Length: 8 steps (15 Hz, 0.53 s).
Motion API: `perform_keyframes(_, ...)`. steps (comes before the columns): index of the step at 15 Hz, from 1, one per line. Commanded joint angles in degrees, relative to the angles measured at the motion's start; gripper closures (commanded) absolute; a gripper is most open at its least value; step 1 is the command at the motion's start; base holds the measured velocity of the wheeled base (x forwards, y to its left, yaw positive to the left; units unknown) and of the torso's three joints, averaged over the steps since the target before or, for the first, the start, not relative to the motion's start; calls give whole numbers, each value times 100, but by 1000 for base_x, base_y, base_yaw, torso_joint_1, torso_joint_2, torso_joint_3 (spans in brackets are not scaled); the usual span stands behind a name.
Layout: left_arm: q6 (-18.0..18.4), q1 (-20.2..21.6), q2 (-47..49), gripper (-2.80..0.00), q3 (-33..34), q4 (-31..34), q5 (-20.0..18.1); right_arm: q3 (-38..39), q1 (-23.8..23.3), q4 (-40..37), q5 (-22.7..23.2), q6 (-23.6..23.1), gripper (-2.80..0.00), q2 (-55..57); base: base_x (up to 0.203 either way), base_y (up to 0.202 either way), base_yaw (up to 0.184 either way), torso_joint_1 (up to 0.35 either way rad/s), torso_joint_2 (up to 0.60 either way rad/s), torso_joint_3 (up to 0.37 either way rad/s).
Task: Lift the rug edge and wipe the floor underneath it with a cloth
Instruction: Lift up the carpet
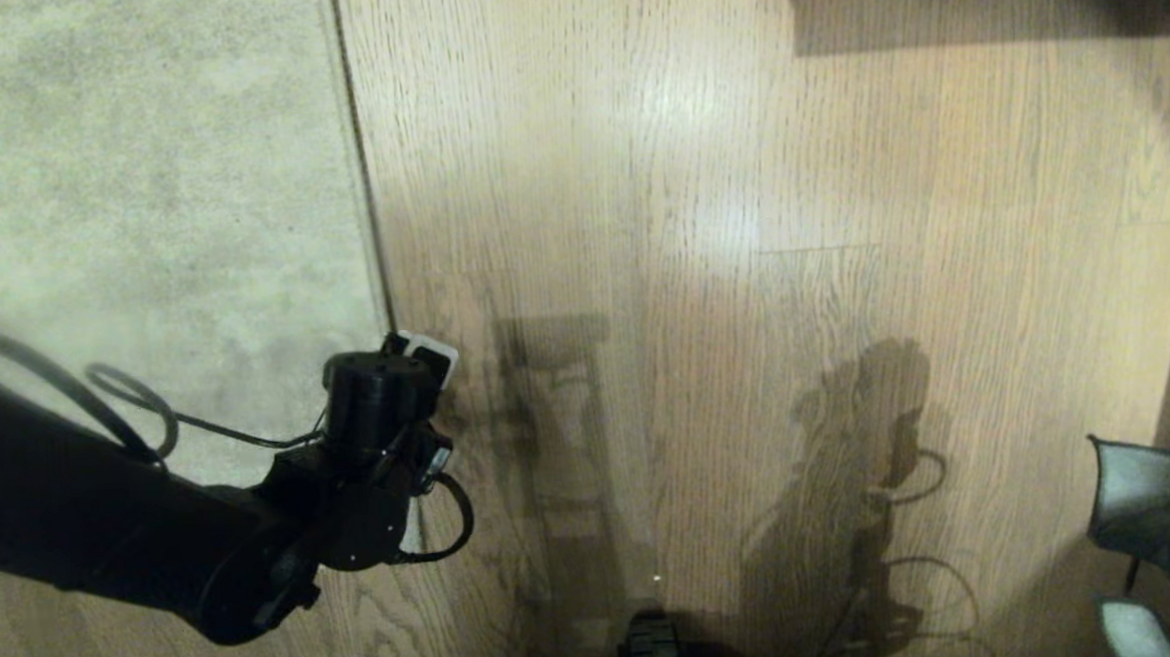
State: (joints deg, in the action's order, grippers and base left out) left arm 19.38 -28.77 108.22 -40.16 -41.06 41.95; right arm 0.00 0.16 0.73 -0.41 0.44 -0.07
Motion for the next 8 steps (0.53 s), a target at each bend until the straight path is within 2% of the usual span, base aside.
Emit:
perform_keyframes(1, 582, 186, 69, -280, -192, -43, 30, 0, 2, 6, -2, 0, 0, 7, 0, 0, 0, 0, 0, 0)
perform_keyframes(8, 1082, 366, 348, -280, -616, -237, 335, 0, 2, 6, -2, 0, 0, 7, 0, 0, 0, 0, 0, 0)
